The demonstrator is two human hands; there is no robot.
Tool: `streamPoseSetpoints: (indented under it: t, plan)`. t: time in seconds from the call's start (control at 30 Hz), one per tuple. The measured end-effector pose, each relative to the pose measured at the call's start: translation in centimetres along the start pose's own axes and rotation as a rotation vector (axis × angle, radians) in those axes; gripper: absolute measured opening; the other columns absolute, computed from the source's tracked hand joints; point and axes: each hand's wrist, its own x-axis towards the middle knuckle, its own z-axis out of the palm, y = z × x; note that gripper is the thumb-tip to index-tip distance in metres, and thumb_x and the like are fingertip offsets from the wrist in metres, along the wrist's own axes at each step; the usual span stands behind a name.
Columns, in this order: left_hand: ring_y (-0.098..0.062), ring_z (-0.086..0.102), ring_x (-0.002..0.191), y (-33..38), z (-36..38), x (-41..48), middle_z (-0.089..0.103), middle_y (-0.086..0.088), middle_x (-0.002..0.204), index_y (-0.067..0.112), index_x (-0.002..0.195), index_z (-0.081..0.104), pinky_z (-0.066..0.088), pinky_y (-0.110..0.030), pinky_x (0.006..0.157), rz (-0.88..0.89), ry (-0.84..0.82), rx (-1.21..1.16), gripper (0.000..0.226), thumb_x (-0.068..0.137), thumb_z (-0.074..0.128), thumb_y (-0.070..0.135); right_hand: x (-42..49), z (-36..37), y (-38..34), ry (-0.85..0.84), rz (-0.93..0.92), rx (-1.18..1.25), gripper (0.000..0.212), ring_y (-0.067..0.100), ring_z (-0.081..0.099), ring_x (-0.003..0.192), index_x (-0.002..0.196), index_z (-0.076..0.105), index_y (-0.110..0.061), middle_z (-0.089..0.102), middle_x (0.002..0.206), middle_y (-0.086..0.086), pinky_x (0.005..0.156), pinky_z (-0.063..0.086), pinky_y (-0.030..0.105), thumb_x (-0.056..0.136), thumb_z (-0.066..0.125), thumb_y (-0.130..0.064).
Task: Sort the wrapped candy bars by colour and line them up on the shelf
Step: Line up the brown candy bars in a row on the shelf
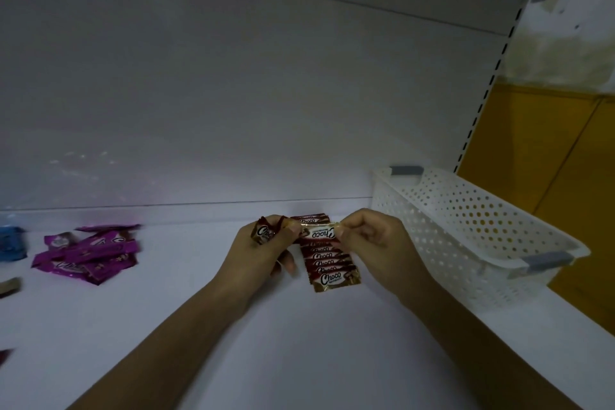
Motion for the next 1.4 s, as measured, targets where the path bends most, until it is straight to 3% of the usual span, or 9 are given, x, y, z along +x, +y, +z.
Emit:
streamPoseSetpoints:
  t: [0.17, 0.37, 0.57, 0.73, 0.83, 0.93, 1.13, 1.3, 1.4]
  plan:
    - [-0.010, 0.060, 0.048, -0.1, -0.1, 0.1, 0.067, 0.002, 0.061, 0.012, 0.094, 0.067, 0.040, -0.015, 0.045, 0.004, -0.027, 0.006, 0.017, 0.096, 0.054, 0.022, -0.3, 0.3, -0.6, -0.101, 0.073, 0.157, 0.011, 0.019, 0.070, 0.069, 0.085, 0.070, -0.012, 0.073, 0.079, 0.009, 0.063, 0.055, 0.026, 0.076, 0.074, -0.015]
    - [-0.016, 0.066, 0.056, -0.2, -0.3, 0.2, 0.072, -0.002, 0.073, 0.015, 0.092, 0.068, 0.042, -0.017, 0.045, 0.000, -0.051, -0.026, 0.016, 0.095, 0.054, 0.021, -0.4, -0.2, -1.1, -0.254, 0.109, 0.332, 0.030, 0.025, 0.069, 0.092, 0.094, 0.072, -0.018, 0.073, 0.096, 0.009, 0.075, 0.057, 0.032, 0.065, 0.077, -0.012]
    - [-0.020, 0.069, 0.064, 0.0, -0.1, 0.1, 0.072, -0.006, 0.071, 0.018, 0.090, 0.066, 0.046, -0.017, 0.050, -0.005, -0.120, -0.016, 0.022, 0.082, 0.060, 0.037, -0.3, 0.1, -0.5, -0.086, 0.194, 0.255, 0.011, 0.017, 0.070, 0.075, 0.093, 0.064, -0.004, 0.074, 0.083, 0.007, 0.064, 0.055, 0.024, 0.083, 0.068, -0.007]
    - [-0.013, 0.061, 0.052, -0.2, -0.1, 0.3, 0.076, -0.002, 0.091, 0.015, 0.094, 0.059, 0.044, -0.018, 0.049, -0.027, -0.064, -0.023, 0.013, 0.096, 0.052, 0.026, 0.1, -0.4, -0.8, 0.043, 0.175, 0.312, 0.005, 0.010, 0.068, 0.075, 0.089, 0.062, -0.002, 0.071, 0.080, 0.003, 0.066, 0.053, 0.018, 0.085, 0.062, -0.004]
    - [-0.012, 0.062, 0.051, -0.4, -0.1, 0.3, 0.076, -0.001, 0.092, 0.012, 0.087, 0.052, 0.044, -0.019, 0.048, -0.021, 0.015, -0.074, 0.014, 0.096, 0.054, 0.023, 0.2, -1.7, -1.2, 0.021, 0.138, 0.210, 0.009, 0.013, 0.067, 0.079, 0.090, 0.067, -0.006, 0.071, 0.086, 0.006, 0.073, 0.055, 0.021, 0.087, 0.057, -0.006]
    - [-0.011, 0.066, 0.058, -0.5, -0.3, 0.3, 0.076, 0.001, 0.090, 0.010, 0.085, 0.060, 0.045, -0.017, 0.048, 0.004, 0.083, -0.052, 0.013, 0.088, 0.063, 0.022, -0.1, -2.6, -1.5, -0.213, 0.106, 0.041, 0.015, 0.013, 0.070, 0.083, 0.098, 0.071, -0.013, 0.074, 0.091, 0.005, 0.072, 0.055, 0.018, 0.087, 0.061, -0.007]
    - [-0.005, 0.062, 0.051, -0.4, -0.1, 0.3, 0.075, 0.004, 0.084, 0.008, 0.091, 0.070, 0.042, -0.013, 0.046, 0.002, 0.133, -0.046, 0.022, 0.090, 0.060, 0.028, -0.2, -3.0, -1.1, -0.474, 0.027, -0.342, 0.008, -0.003, 0.063, 0.068, 0.083, 0.075, -0.010, 0.069, 0.073, -0.011, 0.067, 0.048, 0.011, 0.077, 0.075, -0.005]
    - [-0.006, 0.044, 0.042, -0.1, 0.2, 0.3, 0.070, 0.003, 0.071, 0.013, 0.075, 0.062, 0.037, -0.015, 0.041, -0.060, 0.135, -0.026, 0.036, 0.096, 0.050, 0.039, -0.4, -2.3, -0.6, -0.453, -0.012, -0.502, 0.011, 0.005, 0.061, 0.072, 0.083, 0.076, -0.019, 0.065, 0.080, -0.009, 0.067, 0.047, 0.014, 0.076, 0.077, -0.011]
    - [-0.006, 0.038, 0.040, 0.1, 0.1, 0.5, 0.059, 0.000, 0.065, 0.014, 0.071, 0.058, 0.030, -0.016, 0.037, -0.111, 0.142, -0.037, 0.035, 0.099, 0.045, 0.031, -0.5, -2.2, -0.4, -0.432, -0.030, -0.516, 0.010, 0.007, 0.060, 0.075, 0.083, 0.076, -0.019, 0.063, 0.080, -0.009, 0.071, 0.048, 0.020, 0.076, 0.077, -0.012]
